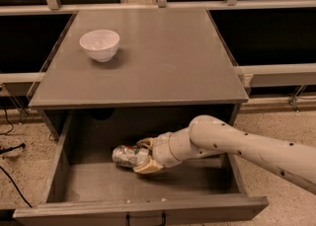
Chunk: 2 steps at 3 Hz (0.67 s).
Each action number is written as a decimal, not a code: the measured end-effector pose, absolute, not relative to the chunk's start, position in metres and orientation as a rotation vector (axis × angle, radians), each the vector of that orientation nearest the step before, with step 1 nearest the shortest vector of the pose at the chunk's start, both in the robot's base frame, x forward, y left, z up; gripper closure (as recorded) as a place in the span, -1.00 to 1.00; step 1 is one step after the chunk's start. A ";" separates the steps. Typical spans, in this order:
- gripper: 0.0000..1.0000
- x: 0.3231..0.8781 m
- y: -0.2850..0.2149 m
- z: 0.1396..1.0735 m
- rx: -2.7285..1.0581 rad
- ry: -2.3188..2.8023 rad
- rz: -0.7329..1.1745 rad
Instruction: Place 7up can into top drawer
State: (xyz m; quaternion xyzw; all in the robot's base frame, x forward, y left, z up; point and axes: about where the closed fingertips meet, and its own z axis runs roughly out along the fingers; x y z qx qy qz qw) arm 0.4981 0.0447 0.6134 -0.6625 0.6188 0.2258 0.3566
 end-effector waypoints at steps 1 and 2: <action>-0.62 0.498 0.045 0.613 -1.711 1.598 0.583; -1.00 0.498 0.045 0.613 -1.711 1.598 0.583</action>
Offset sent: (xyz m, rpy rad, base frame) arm 0.0000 0.0000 0.0000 0.0000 0.0000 0.0000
